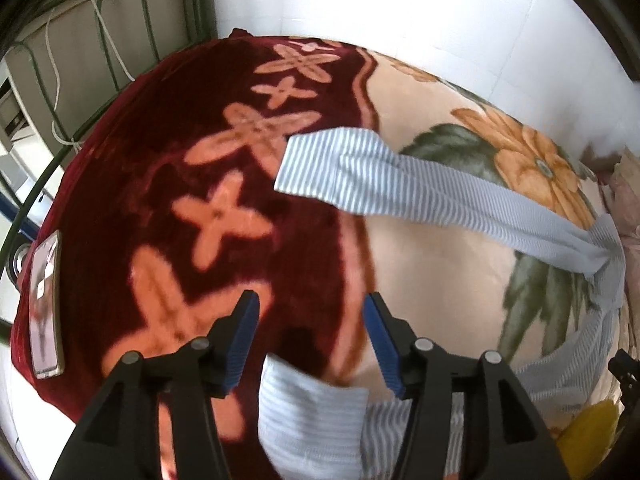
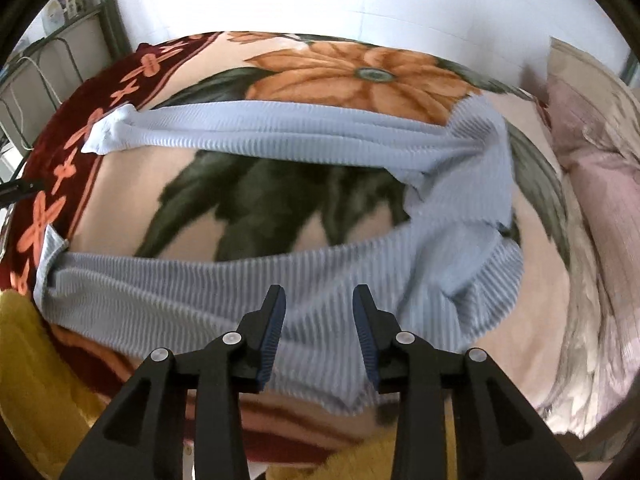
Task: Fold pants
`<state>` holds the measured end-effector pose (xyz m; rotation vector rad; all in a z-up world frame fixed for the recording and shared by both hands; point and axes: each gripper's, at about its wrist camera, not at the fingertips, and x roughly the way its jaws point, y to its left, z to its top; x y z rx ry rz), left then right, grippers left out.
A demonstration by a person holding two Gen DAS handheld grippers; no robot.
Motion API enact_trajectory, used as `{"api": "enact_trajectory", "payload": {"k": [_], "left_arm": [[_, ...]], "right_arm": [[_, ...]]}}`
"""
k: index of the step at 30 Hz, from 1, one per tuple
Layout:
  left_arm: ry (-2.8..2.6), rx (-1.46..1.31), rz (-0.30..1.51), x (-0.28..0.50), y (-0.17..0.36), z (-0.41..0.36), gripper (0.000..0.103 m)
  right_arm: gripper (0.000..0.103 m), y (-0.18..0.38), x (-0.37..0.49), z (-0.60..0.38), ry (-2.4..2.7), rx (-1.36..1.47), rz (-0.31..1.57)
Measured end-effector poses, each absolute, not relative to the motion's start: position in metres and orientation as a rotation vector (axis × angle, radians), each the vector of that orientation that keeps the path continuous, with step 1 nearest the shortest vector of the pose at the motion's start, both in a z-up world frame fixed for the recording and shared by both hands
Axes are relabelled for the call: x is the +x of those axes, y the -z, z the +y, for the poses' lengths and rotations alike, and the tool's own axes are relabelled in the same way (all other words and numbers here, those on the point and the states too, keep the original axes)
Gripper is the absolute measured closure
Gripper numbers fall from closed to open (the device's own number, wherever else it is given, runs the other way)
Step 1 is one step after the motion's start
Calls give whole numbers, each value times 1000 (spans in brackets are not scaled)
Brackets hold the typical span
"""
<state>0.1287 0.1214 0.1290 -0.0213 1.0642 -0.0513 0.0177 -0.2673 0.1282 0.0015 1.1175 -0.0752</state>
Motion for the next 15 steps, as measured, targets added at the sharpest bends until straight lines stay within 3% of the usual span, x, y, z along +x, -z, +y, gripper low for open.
{"api": "enact_trajectory", "payload": {"k": [15], "left_arm": [[2,-99,1046,240,-102,142,42]], "right_arm": [[66,-86,125,-237,-18,-116,1093]]}}
